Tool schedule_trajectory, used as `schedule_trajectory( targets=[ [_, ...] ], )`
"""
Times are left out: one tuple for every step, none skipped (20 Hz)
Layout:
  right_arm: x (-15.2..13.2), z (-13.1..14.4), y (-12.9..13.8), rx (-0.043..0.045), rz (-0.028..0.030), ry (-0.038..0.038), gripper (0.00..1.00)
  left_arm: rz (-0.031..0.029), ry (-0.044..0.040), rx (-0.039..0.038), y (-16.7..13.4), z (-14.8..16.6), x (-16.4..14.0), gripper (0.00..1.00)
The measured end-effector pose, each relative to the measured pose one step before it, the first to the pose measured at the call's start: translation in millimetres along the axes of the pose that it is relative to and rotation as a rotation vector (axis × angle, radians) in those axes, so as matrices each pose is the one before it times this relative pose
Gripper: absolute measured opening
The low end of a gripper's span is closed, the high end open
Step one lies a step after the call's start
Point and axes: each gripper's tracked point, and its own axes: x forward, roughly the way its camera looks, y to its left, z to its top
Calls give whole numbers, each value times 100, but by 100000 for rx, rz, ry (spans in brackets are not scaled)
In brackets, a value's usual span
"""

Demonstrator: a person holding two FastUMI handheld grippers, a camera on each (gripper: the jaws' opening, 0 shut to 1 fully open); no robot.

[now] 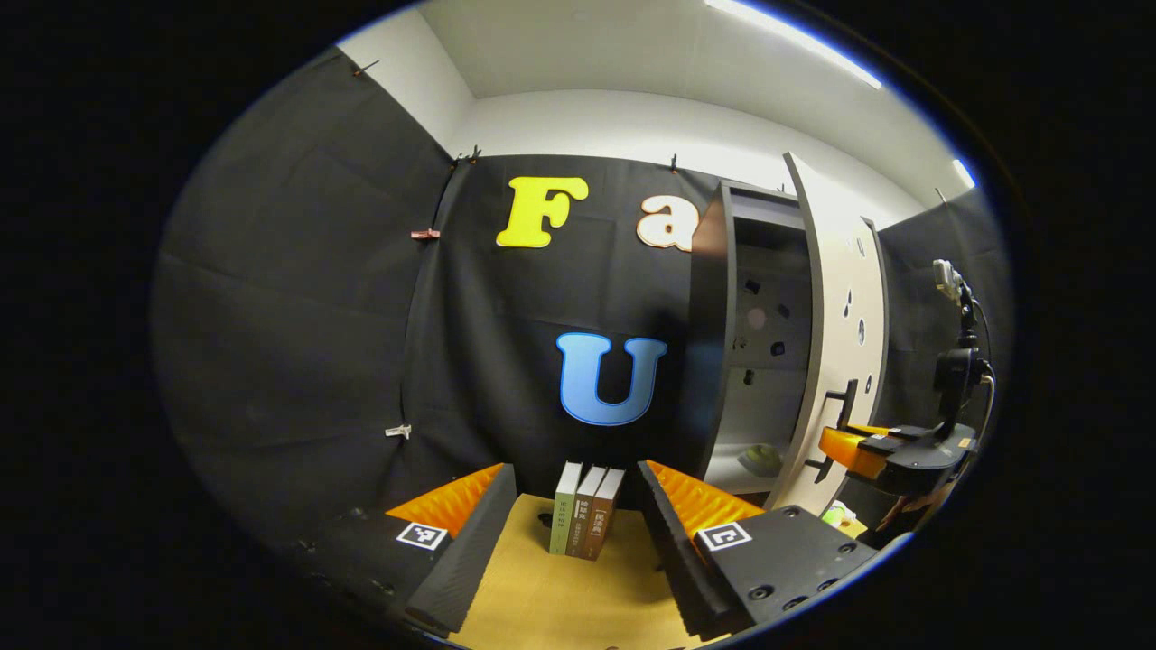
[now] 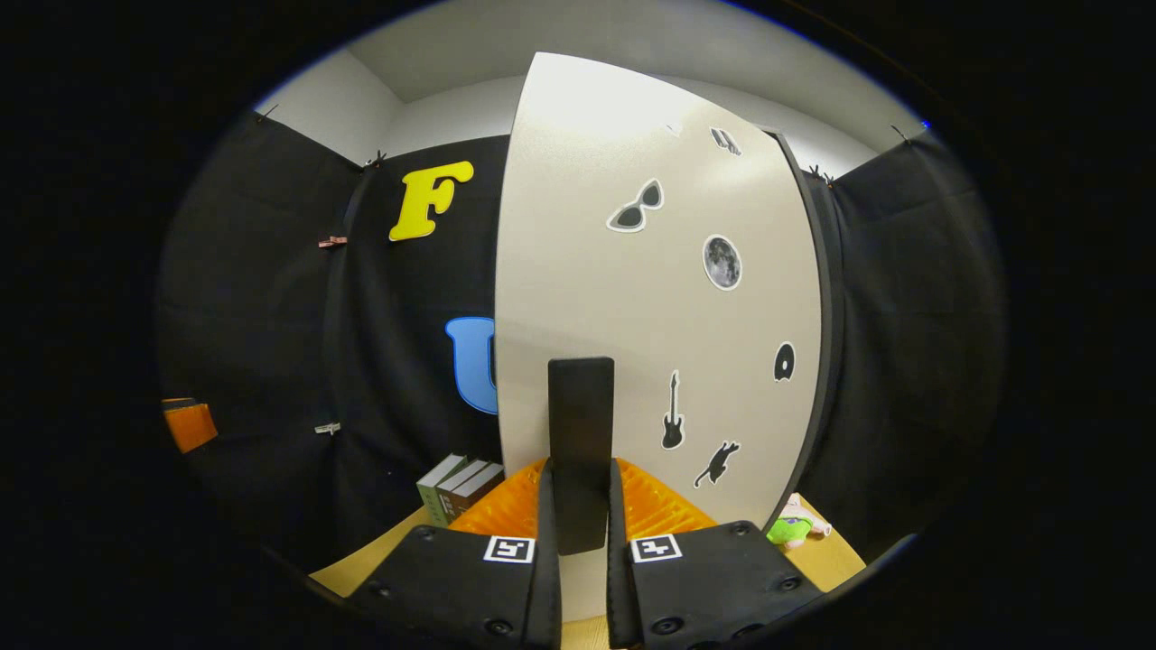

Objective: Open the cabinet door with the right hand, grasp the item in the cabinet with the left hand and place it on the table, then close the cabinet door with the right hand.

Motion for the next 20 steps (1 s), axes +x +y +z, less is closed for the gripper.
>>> schedule_trajectory(
  targets=[
    [-356, -74, -307, 232, -53, 361, 24, -1472, -183, 287, -692, 142, -267, 85],
    [-402, 13, -201, 624, 396, 314, 24, -1780, 33, 426, -784, -29, -177, 85],
    [-515, -21, -202, 488, 367, 512, 23, -1853, 318, 565, -810, 7, -184, 85],
    [-429, 63, -262, 62, 54, 266, 24, -1858, 32, 518, -735, 129, -87, 85],
    [-447, 64, -332, -224, -227, 112, 24, -1850, -277, 330, -759, 232, -184, 81],
    [-391, 32, -314, -318, -131, -110, 24, -1818, -409, 311, -705, 263, -45, 85],
    [-333, 22, -284, -110, -113, 25, 24, -1708, -230, 364, -781, 145, 4, 85],
    [-372, 10, -423, -215, -414, 267, 24, -1726, 3, 322, -680, 54, 19, 85],
    [-377, -30, -369, -202, -437, 222, 24, -1986, 3, 247, -845, 22, 141, 85],
    [-347, 14, -352, 156, -529, 144, 23, -2214, -185, -61, -854, 104, 79, 85],
    [-344, -71, -368, -169, -562, 62, 23, -2270, -208, -428, -820, -26, 139, 85],
    [-302, -1, -315, -274, -499, 18, 23, -2433, 187, -532, -765, -37, 279, 86],
    [-277, 17, -326, -85, -592, 192, 23, -2468, 316, -505, -817, -142, 298, 85],
    [-240, 19, -327, 34, -679, 5, 23, -2203, 326, -316, -713, -39, 270, 85],
    [-168, -9, -301, -66, -630, 80, 23, -1624, 156, -201, -501, -2, 346, 85],
    [-217, -15, -275, -163, -733, -110, 23, -1424, 31, -109, -426, 76, 258, 85],
    [-175, -18, -367, 31, -992, 9, 23, -1432, 71, -148, -544, -142, 250, 85],
    [-240, 7, -408, 92, -1233, -11, 23, -1454, 96, -153, -483, -72, 212, 85],
    [-172, 16, -378, 352, -1269, 192, 23, -1360, 239, -149, -444, -53, 206, 85],
    [-205, -2, -401, 660, -1273, 183, 23, -1218, 168, -109, -331, -24, 168, 85]
  ],
)
